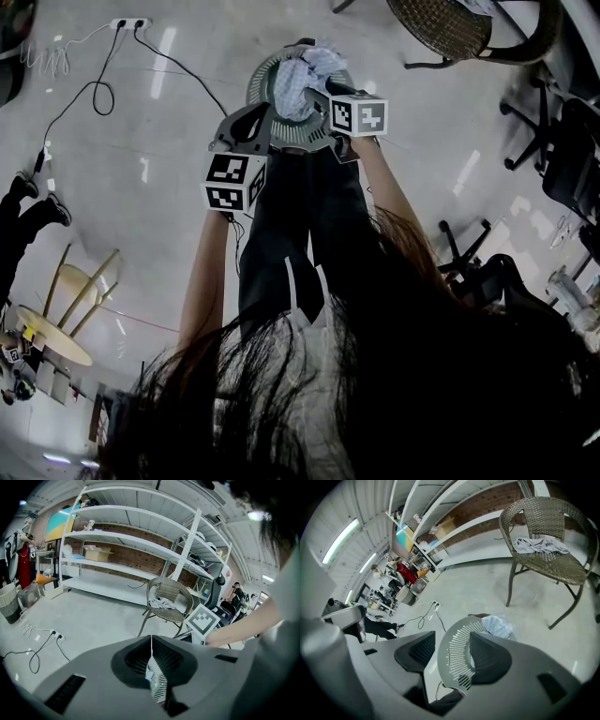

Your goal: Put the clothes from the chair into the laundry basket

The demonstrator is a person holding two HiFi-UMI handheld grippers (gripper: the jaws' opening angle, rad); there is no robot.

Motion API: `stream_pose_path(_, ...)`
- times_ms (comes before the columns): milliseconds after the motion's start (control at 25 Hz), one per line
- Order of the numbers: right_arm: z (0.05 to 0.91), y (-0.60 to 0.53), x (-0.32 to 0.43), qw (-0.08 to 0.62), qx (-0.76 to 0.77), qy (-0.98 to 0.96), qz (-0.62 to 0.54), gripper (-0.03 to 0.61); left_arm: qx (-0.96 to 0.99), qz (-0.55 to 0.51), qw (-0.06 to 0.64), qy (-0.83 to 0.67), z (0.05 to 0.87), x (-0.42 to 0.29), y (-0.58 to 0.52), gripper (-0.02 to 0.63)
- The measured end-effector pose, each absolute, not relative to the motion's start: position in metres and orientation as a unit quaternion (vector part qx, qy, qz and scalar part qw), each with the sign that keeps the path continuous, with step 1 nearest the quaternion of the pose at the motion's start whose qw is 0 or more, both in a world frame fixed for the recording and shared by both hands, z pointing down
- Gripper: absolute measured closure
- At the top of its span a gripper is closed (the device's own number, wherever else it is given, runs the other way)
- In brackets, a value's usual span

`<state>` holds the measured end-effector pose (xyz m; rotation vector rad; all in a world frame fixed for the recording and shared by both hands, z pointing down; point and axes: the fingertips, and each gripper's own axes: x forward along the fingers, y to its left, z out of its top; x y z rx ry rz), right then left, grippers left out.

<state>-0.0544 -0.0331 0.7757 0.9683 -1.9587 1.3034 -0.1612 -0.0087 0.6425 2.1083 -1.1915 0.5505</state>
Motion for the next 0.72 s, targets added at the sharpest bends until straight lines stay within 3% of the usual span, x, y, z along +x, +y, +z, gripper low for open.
stream_pose_path(360, 0.669, -0.037, -0.056, 0.190, 0.381, -0.780, 0.459, 0.348, 0.812, 0.184, 0.302, -0.464, 0.588, -0.158, -0.008, 0.594)
stream_pose_path(720, 0.557, -0.041, -0.038, 0.115, 0.419, -0.800, 0.414, 0.451, 0.829, 0.146, 0.279, -0.463, 0.518, -0.146, -0.015, 0.594)
